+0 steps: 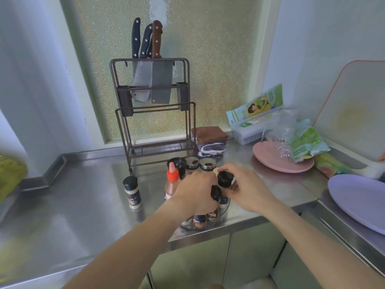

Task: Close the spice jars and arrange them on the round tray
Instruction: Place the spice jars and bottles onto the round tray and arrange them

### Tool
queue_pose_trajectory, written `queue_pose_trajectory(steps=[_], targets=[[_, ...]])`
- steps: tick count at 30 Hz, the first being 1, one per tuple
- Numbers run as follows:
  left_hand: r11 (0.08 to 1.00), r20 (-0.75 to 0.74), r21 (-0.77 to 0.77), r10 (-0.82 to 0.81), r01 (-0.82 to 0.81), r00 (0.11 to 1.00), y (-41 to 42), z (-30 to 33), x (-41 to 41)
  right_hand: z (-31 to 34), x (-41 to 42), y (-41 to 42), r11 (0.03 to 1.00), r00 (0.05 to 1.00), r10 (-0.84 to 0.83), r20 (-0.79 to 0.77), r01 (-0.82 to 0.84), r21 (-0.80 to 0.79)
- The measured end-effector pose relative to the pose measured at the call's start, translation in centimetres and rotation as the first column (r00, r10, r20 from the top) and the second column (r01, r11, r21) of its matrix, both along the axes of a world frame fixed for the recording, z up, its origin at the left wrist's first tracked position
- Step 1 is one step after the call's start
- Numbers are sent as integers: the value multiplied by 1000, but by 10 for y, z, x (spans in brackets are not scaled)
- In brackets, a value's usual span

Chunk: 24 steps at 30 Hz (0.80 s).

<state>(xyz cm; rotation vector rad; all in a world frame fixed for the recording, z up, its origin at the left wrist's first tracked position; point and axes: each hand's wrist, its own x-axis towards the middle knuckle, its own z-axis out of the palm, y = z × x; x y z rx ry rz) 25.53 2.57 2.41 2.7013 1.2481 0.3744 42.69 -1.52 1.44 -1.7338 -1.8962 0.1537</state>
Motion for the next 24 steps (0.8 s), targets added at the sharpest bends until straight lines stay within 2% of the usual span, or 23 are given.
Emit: queue_pose_trajectory(steps=[10, 12, 14, 16, 18, 19, 21, 24], targets=[[1000, -69, 26, 19, -17, 997, -15, 7, -9, -1, 1, 1, 999, 999, 25, -43, -26, -41], [1000, 49, 27, -6, 4, 999, -23, 18, -20, -2, 2, 1, 999, 998, 20, -53, -23, -49], [993, 303, 120, -41, 5, 952, -30, 34, -40, -2, 4, 0, 998, 998, 10, -67, -13, -55], [967, 509, 236, -38, -97, 860, -30, 51, -67, -4, 6, 0, 998, 997, -1, -77, -4, -62], [931, 601, 284, 14, -230, 799, -16, 56, -98, -8, 8, 0, 997, 998, -10, -67, 5, -76], [916, 606, 274, 72, -293, 792, -6, 55, -113, -10, 8, 1, 996, 998, -11, -59, 6, -88], [896, 510, 212, 241, -391, 826, 19, 44, -143, -12, 6, 2, 994, 999, -17, -37, 13, -106], [902, 193, 20, 419, -431, 887, 42, 17, -176, -9, 3, 4, 995, 1000, -19, 15, 20, -101]])
